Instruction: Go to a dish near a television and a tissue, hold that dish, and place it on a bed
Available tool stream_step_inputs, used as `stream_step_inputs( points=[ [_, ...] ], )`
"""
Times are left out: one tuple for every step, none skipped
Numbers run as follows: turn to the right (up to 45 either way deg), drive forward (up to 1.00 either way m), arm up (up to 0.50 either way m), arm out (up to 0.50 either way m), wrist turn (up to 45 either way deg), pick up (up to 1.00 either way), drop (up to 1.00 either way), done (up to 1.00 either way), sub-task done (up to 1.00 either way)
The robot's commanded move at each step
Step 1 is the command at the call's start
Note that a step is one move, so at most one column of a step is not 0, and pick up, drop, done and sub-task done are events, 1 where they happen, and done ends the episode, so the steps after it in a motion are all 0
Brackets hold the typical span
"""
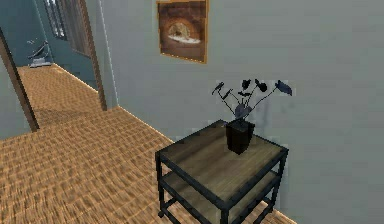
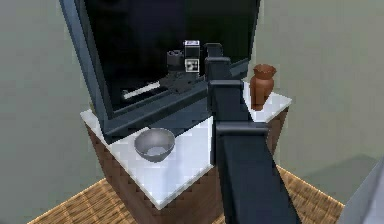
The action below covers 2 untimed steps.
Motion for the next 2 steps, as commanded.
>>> stream_step_inputs(
  points=[
    [0.0, 0.0, 0.0, 0.0, 9.0, 0.0, 0.0, 0.0, 0.0],
    [0.0, 0.0, -0.3, 0.0, 0.0, 0.0, 0.0, 0.0, 0.0]
  ],
)
